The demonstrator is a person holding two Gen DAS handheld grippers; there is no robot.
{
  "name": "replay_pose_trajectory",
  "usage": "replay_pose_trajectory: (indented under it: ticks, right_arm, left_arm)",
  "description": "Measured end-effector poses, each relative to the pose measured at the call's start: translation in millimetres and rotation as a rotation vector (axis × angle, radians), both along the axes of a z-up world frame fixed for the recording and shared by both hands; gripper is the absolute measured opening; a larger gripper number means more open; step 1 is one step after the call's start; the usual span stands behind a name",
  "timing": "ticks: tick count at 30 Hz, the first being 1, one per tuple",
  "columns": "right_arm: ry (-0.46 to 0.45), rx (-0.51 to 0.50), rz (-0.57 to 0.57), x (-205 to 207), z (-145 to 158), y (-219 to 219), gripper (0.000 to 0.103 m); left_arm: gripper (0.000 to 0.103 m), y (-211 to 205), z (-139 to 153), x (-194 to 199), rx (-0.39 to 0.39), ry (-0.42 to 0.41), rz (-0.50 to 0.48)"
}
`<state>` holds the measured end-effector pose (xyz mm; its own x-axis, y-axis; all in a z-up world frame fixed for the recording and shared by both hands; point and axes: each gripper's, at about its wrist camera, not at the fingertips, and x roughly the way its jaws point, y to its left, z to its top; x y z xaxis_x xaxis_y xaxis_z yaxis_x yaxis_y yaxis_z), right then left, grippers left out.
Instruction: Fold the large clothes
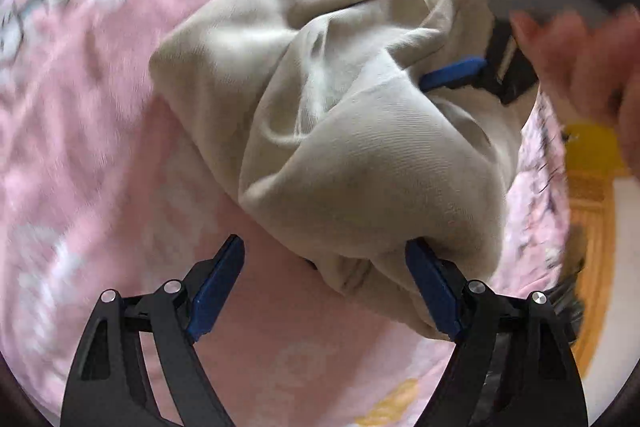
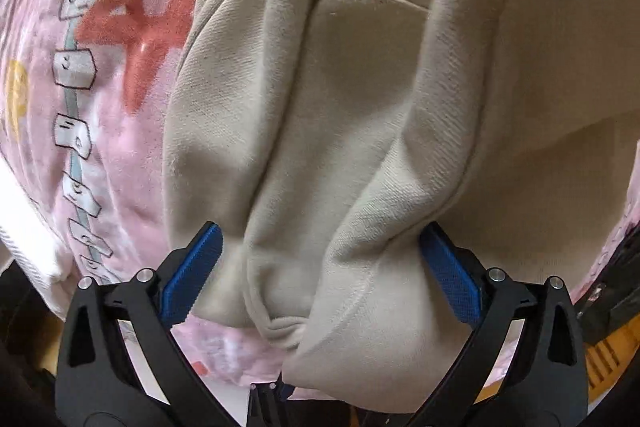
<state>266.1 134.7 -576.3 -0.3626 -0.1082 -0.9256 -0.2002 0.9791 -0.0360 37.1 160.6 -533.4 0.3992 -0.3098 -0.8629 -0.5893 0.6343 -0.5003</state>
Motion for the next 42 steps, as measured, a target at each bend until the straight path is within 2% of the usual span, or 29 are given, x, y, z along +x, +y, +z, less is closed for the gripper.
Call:
replay_pose_trajectory:
  ticks: [2,5,8,10,13,15,18,20,23,29,30,34,35,38,42]
  right_arm:
    - [0.005,-0.06,0.06,-2.0,-12.4,11.4,0.097]
    - [-0.012,-0.128,0.11,-7.5,-27.3,22.6,0.098]
    - [-0.037,-0.127,0.111,-10.7,-28.2,21.1,0.097]
    - [-0.044,-0.095,0.142,-14.4,-23.3,18.9,0.092]
    - [-0.061,-0.026,0.143,-17.7,-6.2,-4.5,0.074]
    - [-0.077,0.007,0.168,-21.1,2.1,-19.0,0.057]
    - [-0.092,0.057,0.126,-22.1,11.4,-33.6,0.047]
    - [-0.103,0.099,0.076,-24.3,19.2,-42.9,0.047]
    - [-0.098,0.144,0.073,-20.5,24.3,-57.4,0.05]
    - [-0.063,0.207,-0.076,-11.2,15.1,-75.6,0.069]
    - [-0.061,0.22,-0.116,-9.9,15.2,-80.7,0.07]
    - [-0.061,0.256,-0.142,-10.4,17.7,-93.2,0.068]
    - [-0.066,0.252,-0.132,-9.6,18.1,-96.2,0.065]
    - [-0.097,0.215,-0.104,-8.4,16.1,-100.3,0.044]
    - [-0.119,0.272,-0.135,-14.4,22.7,-115.1,0.034]
  left_arm:
    - [0.08,-5.2,-2.6,9.4,0.021,0.016,-0.024]
    - [0.08,-5.5,-5.4,17.6,0.011,0.031,-0.032]
    - [0.081,-0.1,-8.6,21.3,-0.024,0.034,-0.022]
    - [0.081,0.2,-6.8,22.1,-0.02,0.029,-0.028]
    - [0.08,7.6,-3.0,20.9,-0.025,0.026,-0.027]
    - [0.08,10.0,-1.6,20.3,-0.041,0.025,-0.013]
    - [0.08,10.3,-1.1,20.5,-0.049,0.026,-0.001]
    - [0.08,9.5,-3.3,13.6,-0.043,0.023,-0.005]
    - [0.08,5.2,-5.7,5.8,-0.038,0.024,-0.017]
    - [0.08,-11.7,-19.3,-0.7,-0.045,0.035,-0.023]
    - [0.08,-13.4,-18.6,-0.6,-0.039,0.033,-0.028]
    - [0.08,-18.8,-18.9,-0.1,-0.036,0.03,-0.029]
    - [0.08,-19.8,-19.2,0.4,-0.04,0.03,-0.026]
    - [0.08,-20.7,-20.0,0.3,-0.036,0.032,-0.017]
    - [0.08,-21.4,-19.0,0.2,-0.04,0.032,-0.011]
